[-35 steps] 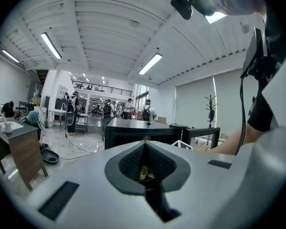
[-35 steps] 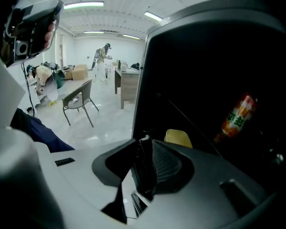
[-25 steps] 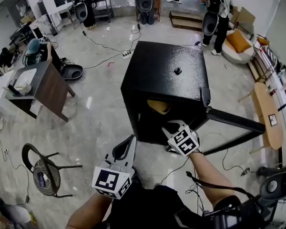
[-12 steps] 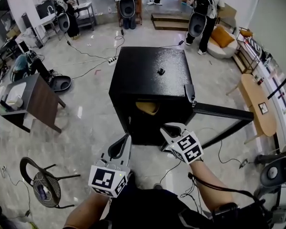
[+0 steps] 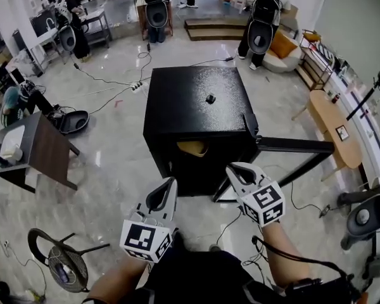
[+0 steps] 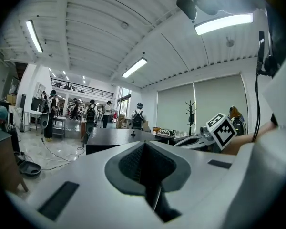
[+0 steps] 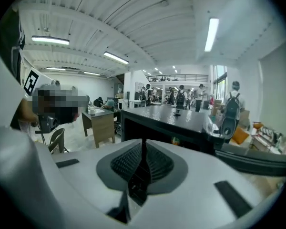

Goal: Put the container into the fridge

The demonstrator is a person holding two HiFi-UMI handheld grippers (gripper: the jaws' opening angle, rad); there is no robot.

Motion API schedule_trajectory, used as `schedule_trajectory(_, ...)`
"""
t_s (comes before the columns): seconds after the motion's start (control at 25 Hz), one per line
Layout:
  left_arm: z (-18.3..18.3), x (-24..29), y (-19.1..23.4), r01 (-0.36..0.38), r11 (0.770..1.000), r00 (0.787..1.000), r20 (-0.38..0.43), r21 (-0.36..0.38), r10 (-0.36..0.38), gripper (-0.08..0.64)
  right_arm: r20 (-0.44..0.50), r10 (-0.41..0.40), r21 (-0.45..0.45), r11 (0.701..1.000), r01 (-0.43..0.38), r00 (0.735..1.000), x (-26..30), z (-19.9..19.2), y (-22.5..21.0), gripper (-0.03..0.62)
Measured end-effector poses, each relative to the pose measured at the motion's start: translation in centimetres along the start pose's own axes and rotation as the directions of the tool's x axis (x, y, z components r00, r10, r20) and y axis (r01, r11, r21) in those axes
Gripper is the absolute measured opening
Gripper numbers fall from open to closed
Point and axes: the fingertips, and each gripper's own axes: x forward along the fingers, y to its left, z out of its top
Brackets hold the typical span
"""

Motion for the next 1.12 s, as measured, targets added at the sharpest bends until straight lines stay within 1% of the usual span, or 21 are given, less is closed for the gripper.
schedule_trajectory(0.16,0.5,0.9,2.2,0.009,1.000,1.000,0.030,0.003,-0.009,0.008,0.054,-0.064,0.047,0.997,0.062,0.996,-0.7,0.9,0.0,0.025)
schedule_trajectory(0.28,0.2,2.1,3.7,0.017,1.000,0.999,0.030,-0.012,-0.017,0.008,0.078,-0.099,0.079,0.993,0.092,0.992,-0.7,1.2,-0.2,0.018)
schedule_trajectory(0.44,0.2,3.1,3.8,0.007,1.000,1.000,0.026,-0.018,-0.006,0.008,0.110,-0.123,0.089,0.990,0.113,0.986,-1.6,2.7,-1.2,0.015)
schedule_trajectory(0.64,0.9,4.0,3.5,-0.060,0.998,0.997,0.040,-0.028,0.061,0.008,0.156,-0.108,0.053,0.994,0.101,0.982,-2.4,5.0,-2.3,0.015)
schedule_trajectory(0.76,1.6,4.0,3.0,-0.095,0.995,0.994,0.052,-0.014,0.095,0.008,0.185,-0.107,0.044,0.994,0.101,0.977,-3.2,6.0,-2.9,0.015)
schedule_trajectory(0.88,1.8,3.8,3.2,-0.131,0.991,0.989,0.065,-0.010,0.131,0.008,0.215,-0.114,0.061,0.993,0.103,0.970,-3.5,6.3,-3.8,0.015)
schedule_trajectory(1.12,2.0,1.8,3.7,-0.209,0.978,0.976,0.070,-0.001,0.208,0.008,0.245,-0.128,0.090,0.990,0.109,0.961,-4.8,5.8,-4.5,0.015)
